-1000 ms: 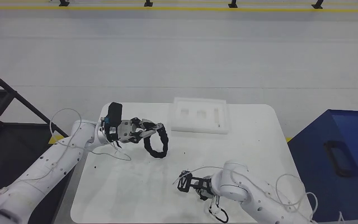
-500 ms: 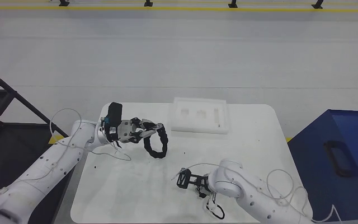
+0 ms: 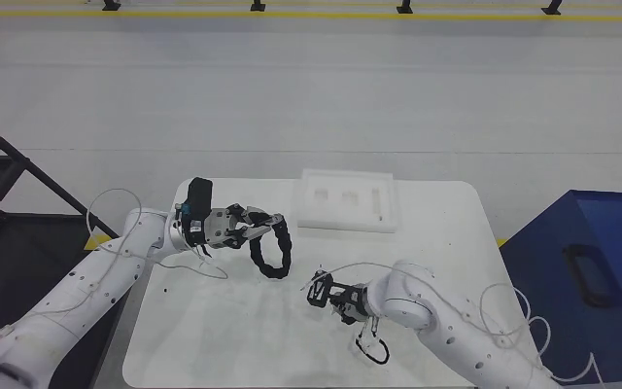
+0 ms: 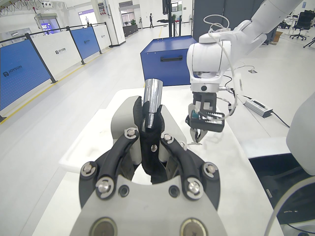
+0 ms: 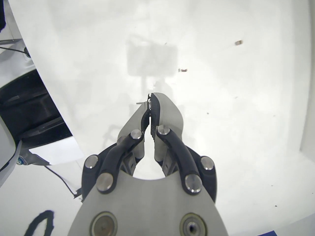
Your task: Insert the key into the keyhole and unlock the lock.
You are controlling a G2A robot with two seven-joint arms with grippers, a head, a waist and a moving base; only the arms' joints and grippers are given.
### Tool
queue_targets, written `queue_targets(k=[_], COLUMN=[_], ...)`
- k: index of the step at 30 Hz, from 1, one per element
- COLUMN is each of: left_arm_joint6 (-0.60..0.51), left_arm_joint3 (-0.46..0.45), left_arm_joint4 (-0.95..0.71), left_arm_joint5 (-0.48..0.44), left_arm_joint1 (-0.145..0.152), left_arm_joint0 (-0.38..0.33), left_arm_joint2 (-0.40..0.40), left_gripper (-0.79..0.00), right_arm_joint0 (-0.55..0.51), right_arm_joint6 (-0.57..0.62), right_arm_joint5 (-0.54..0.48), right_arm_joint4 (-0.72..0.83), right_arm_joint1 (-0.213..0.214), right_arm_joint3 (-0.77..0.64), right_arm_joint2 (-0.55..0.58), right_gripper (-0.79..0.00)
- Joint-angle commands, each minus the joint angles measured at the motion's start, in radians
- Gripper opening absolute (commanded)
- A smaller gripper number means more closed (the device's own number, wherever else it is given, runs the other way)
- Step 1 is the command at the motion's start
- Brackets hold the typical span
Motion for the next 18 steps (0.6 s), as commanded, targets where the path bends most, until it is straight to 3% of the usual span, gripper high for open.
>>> queue_targets(k=[1,9,18], left_arm_joint6=[0.0,0.0,0.0], left_arm_joint3=[0.0,0.0,0.0], left_arm_joint4=[0.0,0.0,0.0], left_arm_joint5=[0.0,0.0,0.0], left_arm_joint1=[0.0,0.0,0.0], left_arm_joint0=[0.0,0.0,0.0], left_arm_joint2=[0.0,0.0,0.0], left_gripper=[-0.785,-0.785,-0.785], right_arm_joint0=[0.004,0.067,0.204], right_arm_joint6=[-0.013,-0.112,-0.161], right_arm_joint5=[-0.005,-0.073,-0.089], right_arm_joint4=[0.022,0.207,0.286], right_arm_joint1=[0.01,0.028,0.017], right_arm_joint3=[-0.007,0.149,0.41], right_arm_joint2=[0.055,0.217,0.246], right_gripper=[-0.785,-0.785,-0.785])
